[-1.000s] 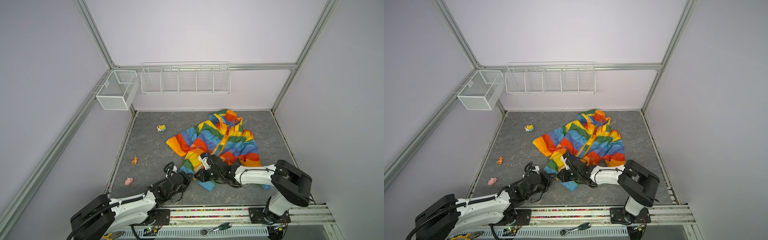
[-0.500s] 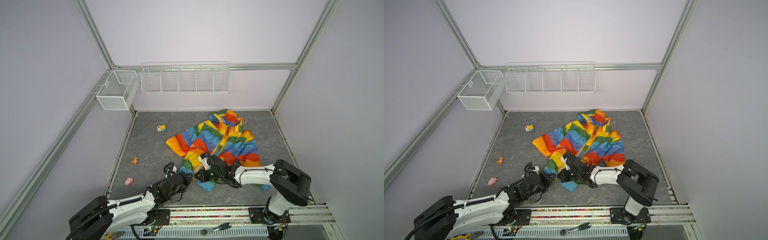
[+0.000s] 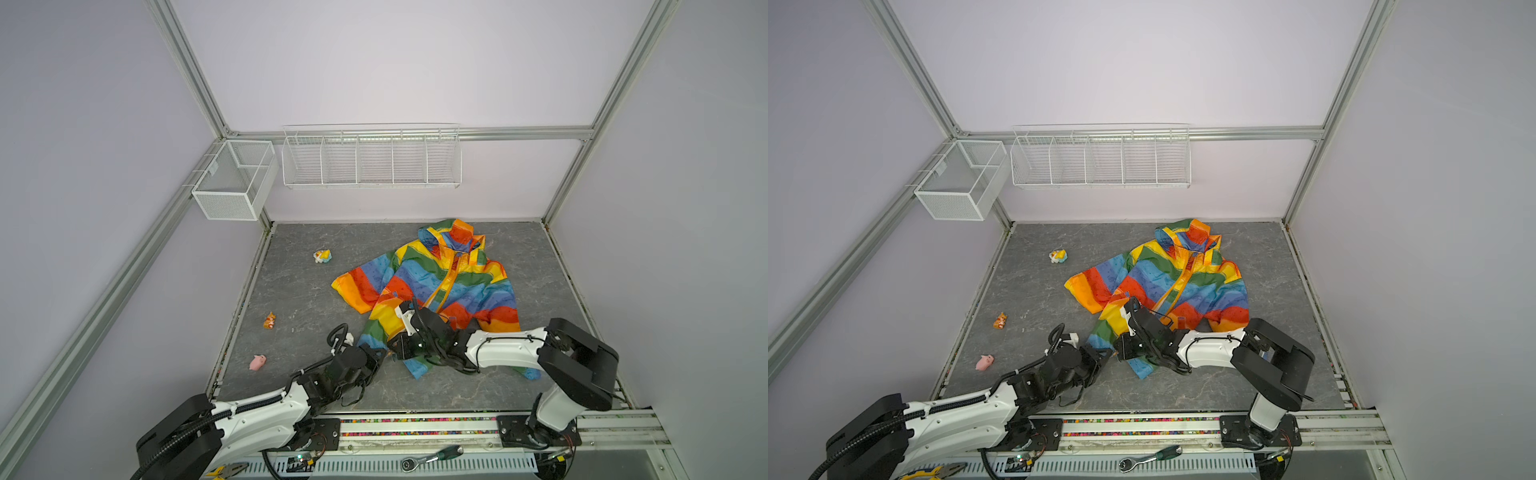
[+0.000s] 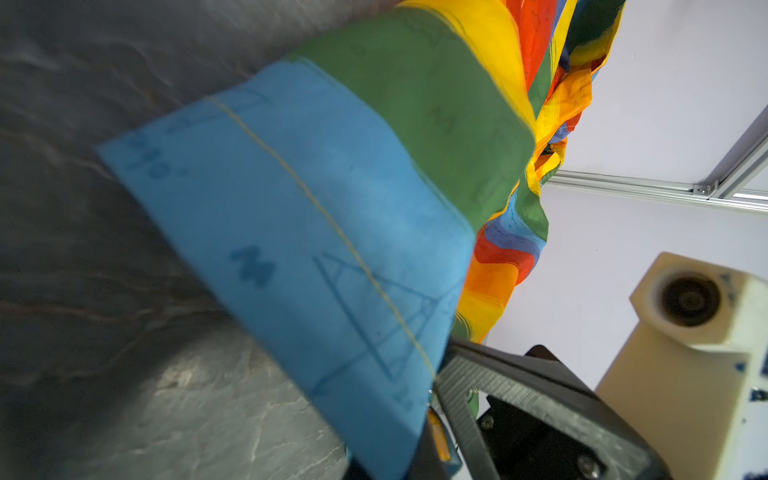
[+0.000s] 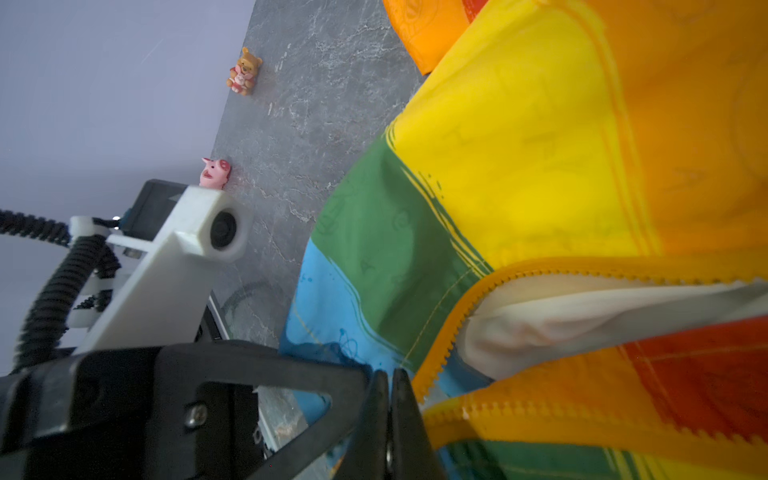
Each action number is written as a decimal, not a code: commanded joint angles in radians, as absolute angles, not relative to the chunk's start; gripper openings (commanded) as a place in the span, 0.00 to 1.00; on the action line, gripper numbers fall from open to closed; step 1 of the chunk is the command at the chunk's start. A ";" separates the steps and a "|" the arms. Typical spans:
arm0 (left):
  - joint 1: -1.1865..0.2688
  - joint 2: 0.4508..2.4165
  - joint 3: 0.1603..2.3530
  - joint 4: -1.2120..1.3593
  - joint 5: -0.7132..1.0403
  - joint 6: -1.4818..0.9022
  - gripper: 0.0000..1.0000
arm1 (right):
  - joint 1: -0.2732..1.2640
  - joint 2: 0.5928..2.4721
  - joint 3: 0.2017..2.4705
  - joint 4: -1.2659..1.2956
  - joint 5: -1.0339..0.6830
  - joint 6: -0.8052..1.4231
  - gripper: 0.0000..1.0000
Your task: Zip up the jacket
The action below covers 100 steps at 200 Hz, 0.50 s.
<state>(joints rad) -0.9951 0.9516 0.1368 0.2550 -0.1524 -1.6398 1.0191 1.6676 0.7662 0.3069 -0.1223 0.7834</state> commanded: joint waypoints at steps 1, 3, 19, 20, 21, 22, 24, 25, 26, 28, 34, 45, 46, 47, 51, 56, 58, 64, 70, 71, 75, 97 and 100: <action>-0.999 0.936 0.150 0.236 -0.139 -1.649 0.00 | 1.011 1.663 0.766 0.282 -0.054 0.758 0.06; -1.000 0.933 0.148 0.236 -0.141 -1.650 0.00 | 1.011 1.661 0.766 0.282 -0.055 0.757 0.06; -0.999 0.909 0.140 0.230 -0.158 -1.651 0.00 | 1.011 1.648 0.749 0.282 -0.060 0.750 0.06; -0.999 0.908 0.140 0.229 -0.159 -1.650 0.00 | 1.012 1.648 0.748 0.282 -0.061 0.749 0.06; -0.999 0.905 0.140 0.228 -0.160 -1.649 0.00 | 1.011 1.648 0.748 0.283 -0.062 0.749 0.06; -0.999 0.903 0.140 0.227 -0.161 -1.649 0.00 | 1.012 1.648 0.746 0.285 -0.064 0.749 0.06; -0.999 0.899 0.140 0.225 -0.163 -1.649 0.00 | 1.012 1.646 0.744 0.288 -0.065 0.747 0.06; -0.999 0.897 0.139 0.223 -0.164 -1.649 0.00 | 1.012 1.646 0.742 0.289 -0.067 0.747 0.06; -0.999 0.895 0.138 0.222 -0.165 -1.648 0.00 | 1.012 1.646 0.741 0.290 -0.070 0.748 0.06; -1.000 0.889 0.139 0.217 -0.167 -1.647 0.00 | 1.012 1.646 0.738 0.294 -0.074 0.746 0.06; -0.999 0.875 0.139 0.205 -0.173 -1.645 0.00 | 1.013 1.646 0.730 0.304 -0.086 0.746 0.06; -0.999 0.846 0.136 0.182 -0.185 -1.643 0.00 | 1.014 1.646 0.720 0.320 -0.099 0.746 0.06; -0.999 0.842 0.136 0.181 -0.185 -1.644 0.00 | 1.015 1.645 0.719 0.321 -0.100 0.746 0.06; -0.999 0.840 0.134 0.178 -0.186 -1.644 0.00 | 1.015 1.646 0.718 0.322 -0.101 0.746 0.06; -0.999 0.828 0.132 0.170 -0.188 -1.644 0.00 | 1.015 1.644 0.716 0.326 -0.103 0.744 0.06; -0.999 0.814 0.130 0.163 -0.192 -1.645 0.00 | 1.017 1.644 0.713 0.329 -0.103 0.744 0.06; -0.999 0.808 0.129 0.160 -0.193 -1.646 0.00 | 1.018 1.644 0.713 0.329 -0.104 0.744 0.06; -0.999 0.791 0.123 0.151 -0.196 -1.648 0.00 | 1.019 1.644 0.710 0.333 -0.105 0.745 0.06; -0.999 0.774 0.120 0.143 -0.199 -1.650 0.00 | 1.019 1.646 0.707 0.339 -0.104 0.745 0.06; -0.999 0.771 0.119 0.142 -0.199 -1.650 0.00 | 1.020 1.646 0.707 0.340 -0.105 0.745 0.06; -0.999 0.761 0.117 0.139 -0.201 -1.649 0.00 | 1.020 1.646 0.706 0.343 -0.103 0.744 0.06; -0.999 0.713 0.112 0.114 -0.205 -1.647 0.00 | 1.023 1.649 0.710 0.348 -0.103 0.740 0.06; -0.999 0.708 0.112 0.111 -0.206 -1.647 0.00 | 1.023 1.649 0.710 0.347 -0.103 0.740 0.06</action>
